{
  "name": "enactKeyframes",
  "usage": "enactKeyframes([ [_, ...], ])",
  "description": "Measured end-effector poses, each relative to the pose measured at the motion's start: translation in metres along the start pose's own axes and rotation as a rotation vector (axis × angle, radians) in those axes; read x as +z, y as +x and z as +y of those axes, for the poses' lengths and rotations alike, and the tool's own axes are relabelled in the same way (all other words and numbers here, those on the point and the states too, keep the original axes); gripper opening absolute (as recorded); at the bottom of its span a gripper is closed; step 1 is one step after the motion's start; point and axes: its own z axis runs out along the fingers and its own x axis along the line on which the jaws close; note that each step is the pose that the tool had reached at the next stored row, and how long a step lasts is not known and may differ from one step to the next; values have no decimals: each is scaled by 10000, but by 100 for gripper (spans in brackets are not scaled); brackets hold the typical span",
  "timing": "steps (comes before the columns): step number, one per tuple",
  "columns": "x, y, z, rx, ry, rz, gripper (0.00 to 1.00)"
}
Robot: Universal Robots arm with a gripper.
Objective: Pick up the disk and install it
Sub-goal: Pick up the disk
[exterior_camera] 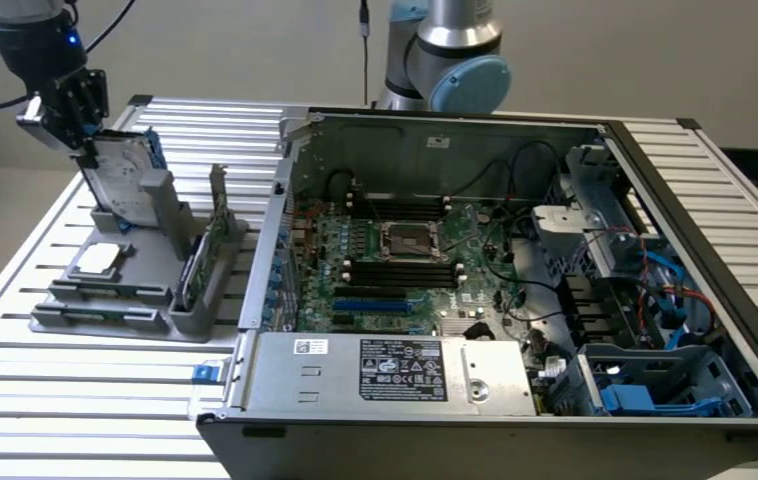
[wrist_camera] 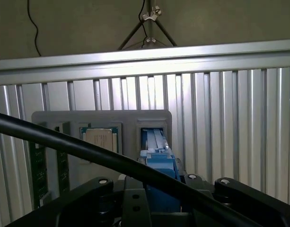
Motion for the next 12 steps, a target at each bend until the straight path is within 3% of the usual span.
enactKeyframes([
  [5, -152, 6, -4, 0, 1, -1, 33],
  [12, -467, 20, -16, -1, 0, 0, 33],
])
